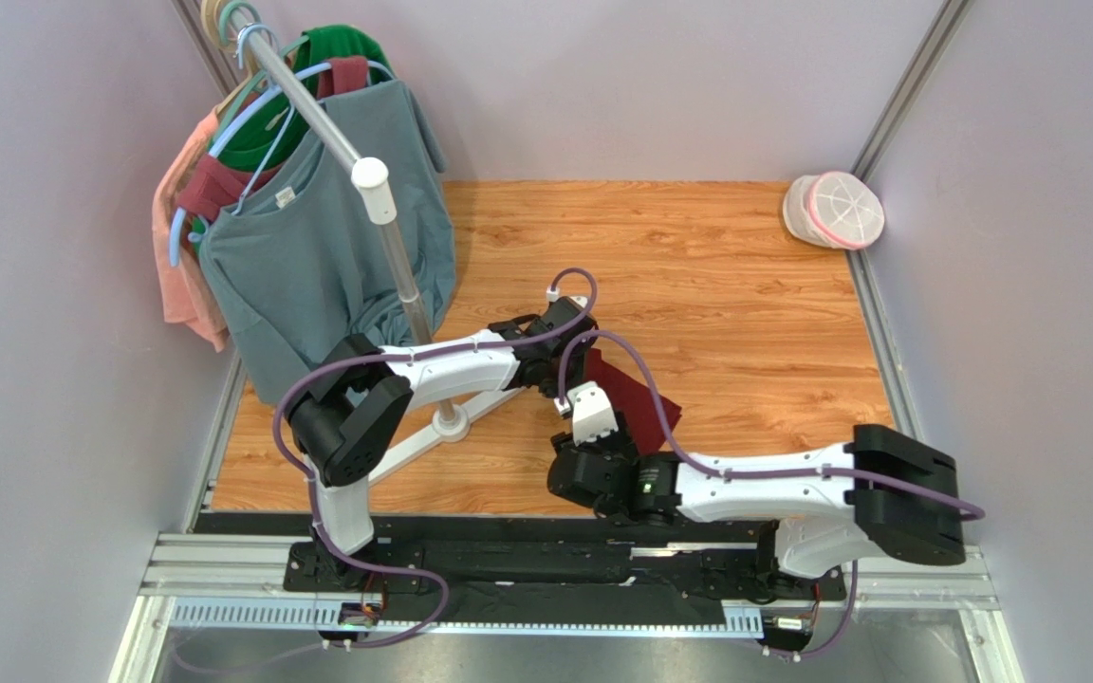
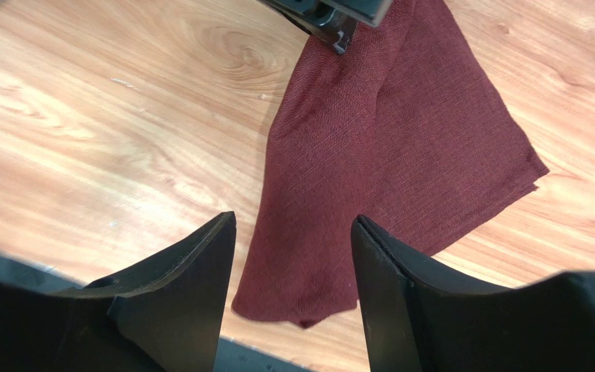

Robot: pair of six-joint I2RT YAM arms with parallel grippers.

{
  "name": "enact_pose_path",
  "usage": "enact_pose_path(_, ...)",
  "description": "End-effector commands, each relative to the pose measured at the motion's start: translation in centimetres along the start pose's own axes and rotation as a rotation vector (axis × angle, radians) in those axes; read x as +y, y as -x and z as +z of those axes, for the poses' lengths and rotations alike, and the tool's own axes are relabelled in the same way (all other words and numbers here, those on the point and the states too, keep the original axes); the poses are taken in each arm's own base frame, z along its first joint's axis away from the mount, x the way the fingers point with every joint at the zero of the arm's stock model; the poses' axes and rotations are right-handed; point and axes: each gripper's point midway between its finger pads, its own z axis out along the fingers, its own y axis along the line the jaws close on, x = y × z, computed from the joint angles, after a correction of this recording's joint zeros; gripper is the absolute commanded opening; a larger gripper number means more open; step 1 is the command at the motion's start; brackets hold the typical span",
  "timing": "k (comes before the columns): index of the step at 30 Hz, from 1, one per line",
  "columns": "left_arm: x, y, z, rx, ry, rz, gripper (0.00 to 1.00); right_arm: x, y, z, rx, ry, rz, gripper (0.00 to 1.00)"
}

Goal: Fold the napkin, place the utensils inside, and roll it up
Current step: Roll the napkin with the utensil

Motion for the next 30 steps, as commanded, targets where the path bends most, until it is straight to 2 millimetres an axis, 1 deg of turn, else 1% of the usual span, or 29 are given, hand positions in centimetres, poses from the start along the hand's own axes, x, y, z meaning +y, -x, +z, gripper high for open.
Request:
enact_pose_path(1, -0.8, 0.9, -0.5, -0.006, -0.022, -0.015, 0.1, -0.1, 1.5, 0.9, -0.052, -0.097, -0.016, 0.61)
enact_pose_path(4, -0.8, 0.9, -0.4, -0.005, -0.021, -0.016, 0.1, 0.8, 1.1, 1.8, -0.041, -0.096, -0.043, 0.61)
enact_pose_path(5, -0.9, 0.9, -0.4, -0.006, -0.022, -0.016, 0.1, 1.0, 0.5, 2.1, -0.025, -0.087, -0.061, 0.61)
enact_pose_path(7, -0.9, 1.0, -0.4, -0.004, -0.022, -0.016, 0.1, 1.3, 0.2, 2.5, -0.02, -0.082, -0.064, 0.6)
enact_pose_path(9, -1.0, 1.0, -0.4, -0.003, -0.021, -0.015, 0.1, 1.2, -0.4, 3.1, -0.007, -0.113, -0.077, 0.6)
enact_pose_path(12, -1.0, 1.1, -0.4, -0.006, -0.022, -0.015, 0.1, 0.4, -1.6, 3.7, 0.019, -0.158, -0.095, 0.6)
enact_pose_path(16, -1.2, 1.2, -0.5, -0.008, -0.025, -0.018, 0.1, 0.0, -2.5, 4.4, 0.042, -0.177, -0.103, 0.58)
enact_pose_path(18, -1.1, 1.3, -0.5, -0.009, -0.024, -0.019, 0.1, -0.5, -2.9, 4.7, 0.063, -0.191, -0.087, 0.51)
enact_pose_path(19, -1.1, 1.3, -0.6, -0.01, -0.026, -0.016, 0.11, -0.6, -2.8, 4.7, 0.065, -0.191, -0.075, 0.47)
enact_pose_path(20, -1.1, 1.4, -0.7, -0.013, -0.026, -0.016, 0.13, -0.8, -3.3, 4.7, 0.086, -0.183, -0.066, 0.36)
enact_pose_path(21, -1.1, 1.4, -0.8, -0.015, -0.027, -0.019, 0.15, -1.3, -3.3, 4.8, 0.095, -0.185, -0.047, 0.31)
enact_pose_path(22, -1.1, 1.5, -1.2, -0.021, -0.033, -0.022, 0.21, -1.2, -3.1, 4.8, 0.088, -0.167, -0.028, 0.27)
enact_pose_path(23, -1.2, 1.5, -1.4, -0.019, -0.045, -0.025, 0.26, -1.4, -3.7, 4.4, 0.102, -0.129, -0.021, 0.25)
enact_pose_path(24, -1.4, 1.9, -1.7, -0.029, -0.059, -0.035, 0.32, -1.4, -3.5, 4.3, 0.102, -0.103, 0.008, 0.24)
enact_pose_path(25, -1.5, 2.3, -2.3, -0.042, -0.071, -0.036, 0.45, -1.1, -3.3, 4.5, 0.09, -0.059, 0.039, 0.23)
enact_pose_path(26, -1.7, 2.7, -2.7, -0.054, -0.082, -0.036, 0.5, -0.3, -2.8, 3.8, 0.092, 0.021, 0.087, 0.23)
enact_pose_path(27, -1.7, 3.0, -2.9, -0.062, -0.083, -0.034, 0.54, -1.4, -4.0, 3.9, 0.114, 0.029, 0.105, 0.22)
enact_pose_path(28, -2.0, 3.5, -3.6, -0.077, -0.093, -0.034, 0.6, -1.1, -3.5, 4.0, 0.094, 0.067, 0.143, 0.22)
enact_pose_path(29, -2.1, 3.7, -3.8, -0.081, -0.098, -0.033, 0.62, -0.7, -3.5, 3.6, 0.105, 0.12, 0.163, 0.22)
enact_pose_path(30, -2.1, 4.0, -4.3, -0.089, -0.101, -0.034, 0.63, -1.8, -3.8, 3.7, 0.112, 0.128, 0.198, 0.22)
